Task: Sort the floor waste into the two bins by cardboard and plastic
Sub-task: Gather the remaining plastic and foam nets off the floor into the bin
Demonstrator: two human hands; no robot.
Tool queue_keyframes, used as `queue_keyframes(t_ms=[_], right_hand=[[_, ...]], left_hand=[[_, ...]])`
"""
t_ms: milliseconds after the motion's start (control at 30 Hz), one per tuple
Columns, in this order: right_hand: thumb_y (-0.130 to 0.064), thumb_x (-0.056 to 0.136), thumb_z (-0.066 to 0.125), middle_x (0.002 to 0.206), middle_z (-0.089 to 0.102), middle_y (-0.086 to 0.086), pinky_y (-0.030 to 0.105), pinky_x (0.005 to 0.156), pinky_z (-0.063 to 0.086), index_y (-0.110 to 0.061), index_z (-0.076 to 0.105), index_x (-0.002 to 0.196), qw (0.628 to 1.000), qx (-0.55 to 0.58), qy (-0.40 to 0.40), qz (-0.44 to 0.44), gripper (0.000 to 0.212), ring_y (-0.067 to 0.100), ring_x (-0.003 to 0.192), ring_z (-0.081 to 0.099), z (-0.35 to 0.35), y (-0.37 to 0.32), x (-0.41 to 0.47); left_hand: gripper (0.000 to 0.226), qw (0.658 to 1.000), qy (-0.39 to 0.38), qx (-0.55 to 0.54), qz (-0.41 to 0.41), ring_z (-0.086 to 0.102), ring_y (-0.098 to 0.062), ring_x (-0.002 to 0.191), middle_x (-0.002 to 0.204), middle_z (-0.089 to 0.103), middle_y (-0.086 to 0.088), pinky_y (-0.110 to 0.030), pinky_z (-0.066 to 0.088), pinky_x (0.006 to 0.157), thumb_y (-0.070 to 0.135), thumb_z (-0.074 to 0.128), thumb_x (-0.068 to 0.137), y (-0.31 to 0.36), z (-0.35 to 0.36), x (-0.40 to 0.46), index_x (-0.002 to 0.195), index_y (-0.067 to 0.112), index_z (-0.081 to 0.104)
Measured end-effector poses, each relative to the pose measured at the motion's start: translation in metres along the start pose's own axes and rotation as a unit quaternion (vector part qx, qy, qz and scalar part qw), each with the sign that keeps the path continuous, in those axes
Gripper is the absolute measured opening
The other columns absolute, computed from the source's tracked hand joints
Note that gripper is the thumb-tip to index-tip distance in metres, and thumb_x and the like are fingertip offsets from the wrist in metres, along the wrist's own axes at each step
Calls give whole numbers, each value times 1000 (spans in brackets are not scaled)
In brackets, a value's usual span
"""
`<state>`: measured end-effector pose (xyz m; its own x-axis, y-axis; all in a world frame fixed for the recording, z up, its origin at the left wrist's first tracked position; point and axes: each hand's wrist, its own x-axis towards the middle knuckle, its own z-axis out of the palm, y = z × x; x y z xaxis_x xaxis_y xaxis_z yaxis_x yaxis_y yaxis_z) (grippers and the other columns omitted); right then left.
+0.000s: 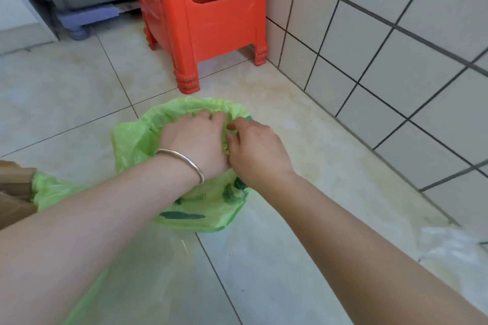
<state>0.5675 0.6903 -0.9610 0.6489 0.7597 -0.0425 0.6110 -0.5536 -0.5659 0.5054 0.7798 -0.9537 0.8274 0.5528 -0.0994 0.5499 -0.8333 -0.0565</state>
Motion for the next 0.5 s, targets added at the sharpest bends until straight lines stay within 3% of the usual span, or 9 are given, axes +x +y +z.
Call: queue_keyframes(t_ms=[100,167,233,400,500], right_hand=[[-18,97,38,98,62,8,39,77,45,-14,58,104,995,63,81,-8,22,29,91,57,-34,36,-51],[-13,95,39,83,55,4,36,69,41,-20,49,84,990,88,100,50,16,26,79,52,-54,63,-89],[-12,94,40,79,50,1,34,67,39,-23,44,80,982,94,115,118,18,22,75,49,-68,97,-128],[-15,94,38,86,53,0,29,67,36,-24,52,84,934,135,135,302,20,20,80,51,-69,197,-215],[-14,94,40,108,58,0,28,78,42,-19,58,111,879,200,144,407,26,19,98,57,-54,256,-264]], left_hand=[[39,988,62,-88,110,58,-28,103,115,55,0,-33,44,70,25,50,80,59,-30,-24,119,24,49],[33,975,38,-103,192,59,-28,100,111,56,1,-33,42,66,20,46,82,105,-30,-42,115,23,49],[31,963,8,-115,242,61,-28,98,112,57,2,-32,40,66,19,41,85,156,-17,-57,115,22,46],[36,931,-154,-129,305,61,-24,103,120,55,2,-37,50,83,25,44,86,274,40,-90,122,26,42],[49,903,-267,-101,322,54,-24,117,135,44,0,-37,46,94,32,48,87,337,73,-109,135,30,35]])
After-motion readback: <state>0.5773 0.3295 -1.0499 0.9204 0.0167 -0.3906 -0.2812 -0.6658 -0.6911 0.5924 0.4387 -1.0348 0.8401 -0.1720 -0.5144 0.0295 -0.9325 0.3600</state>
